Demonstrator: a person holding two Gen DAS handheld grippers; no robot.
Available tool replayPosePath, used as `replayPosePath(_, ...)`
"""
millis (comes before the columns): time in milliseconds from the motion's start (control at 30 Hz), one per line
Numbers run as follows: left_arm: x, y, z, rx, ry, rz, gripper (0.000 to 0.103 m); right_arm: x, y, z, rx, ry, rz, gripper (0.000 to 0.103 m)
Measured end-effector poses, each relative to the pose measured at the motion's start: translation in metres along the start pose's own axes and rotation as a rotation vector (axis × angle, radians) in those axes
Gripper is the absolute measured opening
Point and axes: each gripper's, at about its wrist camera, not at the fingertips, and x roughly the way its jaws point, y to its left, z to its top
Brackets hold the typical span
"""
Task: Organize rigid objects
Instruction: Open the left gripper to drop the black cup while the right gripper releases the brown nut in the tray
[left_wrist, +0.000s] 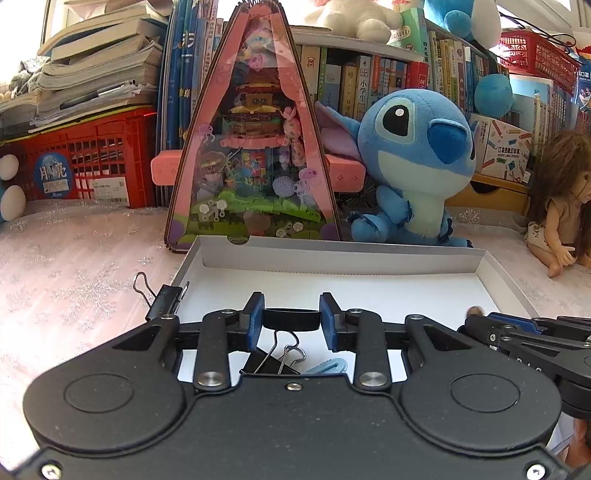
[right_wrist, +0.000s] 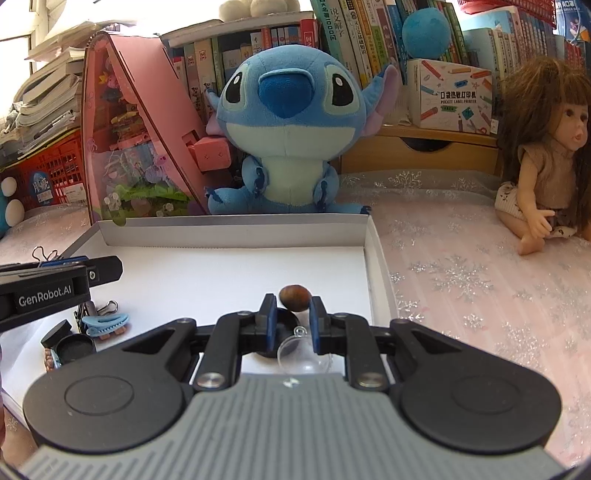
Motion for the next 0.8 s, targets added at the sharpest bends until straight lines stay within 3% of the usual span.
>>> replayPosePath(300,0.003,0.001,-0.001,-0.006,0.032,0.001,0.031,0.0,0.001,0.0,0.005,0.002,-0.007,0.023)
replayPosePath(400,0.001,0.001,0.0,-0.008,0.033,0.008,0.032,-0.002,0.0,-0.001,0.018,-0.008,-0.005,0.029)
replayPosePath(467,-0.002,0.001,0.0,-0.004,0.028,0.005,0.045,-0.007,-0.002,-0.002,0.025,-0.025,0.005,0.031)
replayPosePath(533,-0.006,0.0,0.001,0.001,0.019,0.003,0.048,-0.013,-0.002,-0.002,0.019,-0.041,0.001,0.046)
replayPosePath(600,-0.012,-0.001,0.001,-0.001,0.013,0.0,0.053,-0.019,-0.003,-0.003,0.013,-0.054,0.002,0.048)
replayPosePath(800,-0.04,-0.006,0.003,0.015,-0.044,-0.027,0.08,-0.042,-0.007,-0.001,0.021,-0.093,0.004,0.065)
